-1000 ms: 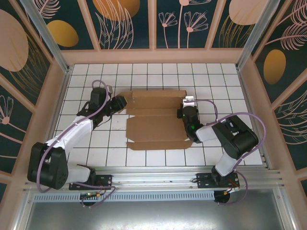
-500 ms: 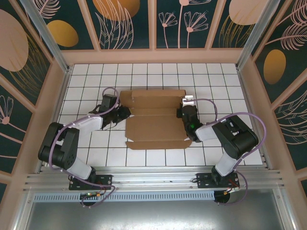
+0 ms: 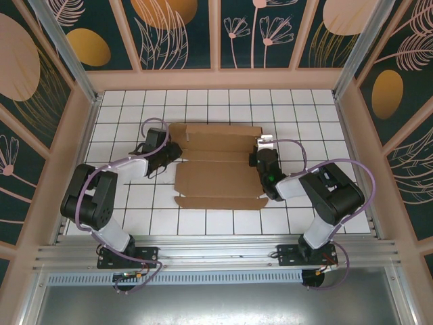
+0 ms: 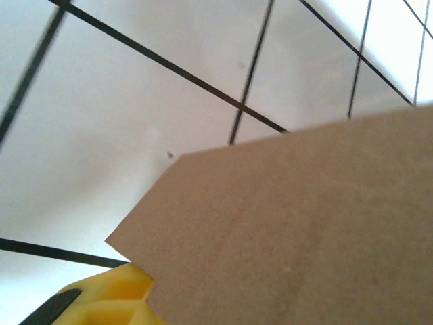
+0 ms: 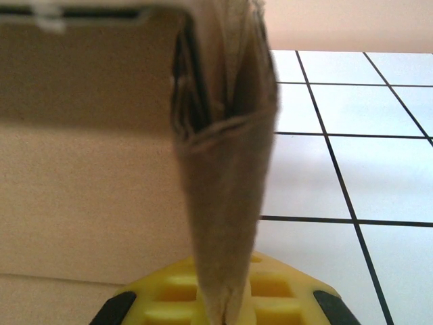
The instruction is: Fold the paper box
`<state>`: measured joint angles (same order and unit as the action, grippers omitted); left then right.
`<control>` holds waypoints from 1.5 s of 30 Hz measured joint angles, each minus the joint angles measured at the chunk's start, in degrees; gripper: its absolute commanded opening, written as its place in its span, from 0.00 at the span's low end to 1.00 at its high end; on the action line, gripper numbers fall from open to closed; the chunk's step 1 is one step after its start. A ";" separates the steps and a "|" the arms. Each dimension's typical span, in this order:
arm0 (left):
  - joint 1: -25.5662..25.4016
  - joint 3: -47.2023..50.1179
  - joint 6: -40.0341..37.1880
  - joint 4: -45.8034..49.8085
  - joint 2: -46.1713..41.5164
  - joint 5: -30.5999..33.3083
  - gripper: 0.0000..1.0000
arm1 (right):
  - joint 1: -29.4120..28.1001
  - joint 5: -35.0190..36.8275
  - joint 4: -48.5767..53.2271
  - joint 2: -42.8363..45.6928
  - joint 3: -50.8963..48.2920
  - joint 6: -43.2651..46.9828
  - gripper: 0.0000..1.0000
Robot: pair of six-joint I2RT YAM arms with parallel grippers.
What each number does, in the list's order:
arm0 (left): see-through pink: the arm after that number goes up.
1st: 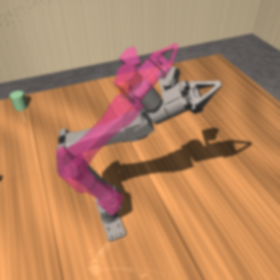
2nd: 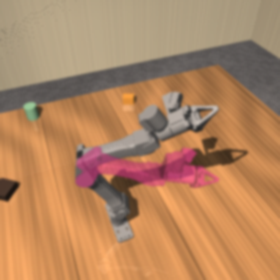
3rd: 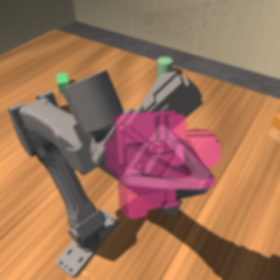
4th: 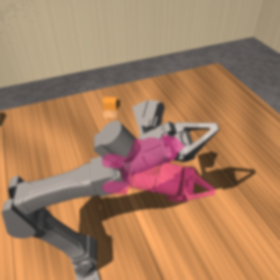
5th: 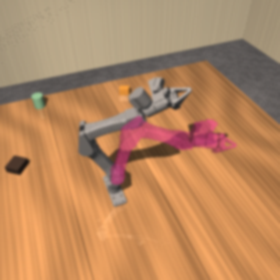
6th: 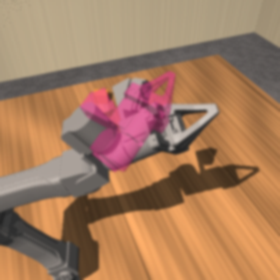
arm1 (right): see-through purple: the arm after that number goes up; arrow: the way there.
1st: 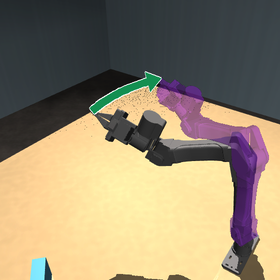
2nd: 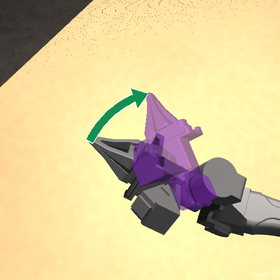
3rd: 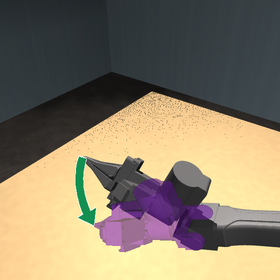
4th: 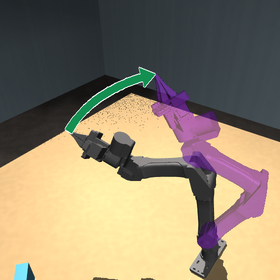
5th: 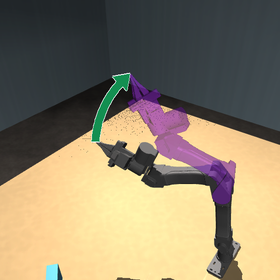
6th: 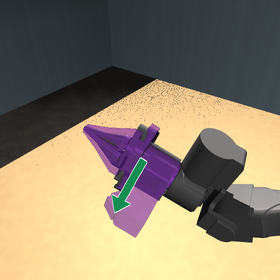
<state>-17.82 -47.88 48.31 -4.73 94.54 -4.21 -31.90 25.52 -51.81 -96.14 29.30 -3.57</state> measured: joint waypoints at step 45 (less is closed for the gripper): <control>-4.26 1.07 -0.20 -1.18 -4.11 -8.02 0.11 | -0.02 -0.48 2.99 -0.02 1.84 -1.42 0.00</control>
<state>-22.09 -46.81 48.12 -5.91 90.43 -12.23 -31.92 25.04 -48.82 -96.16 31.14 -4.99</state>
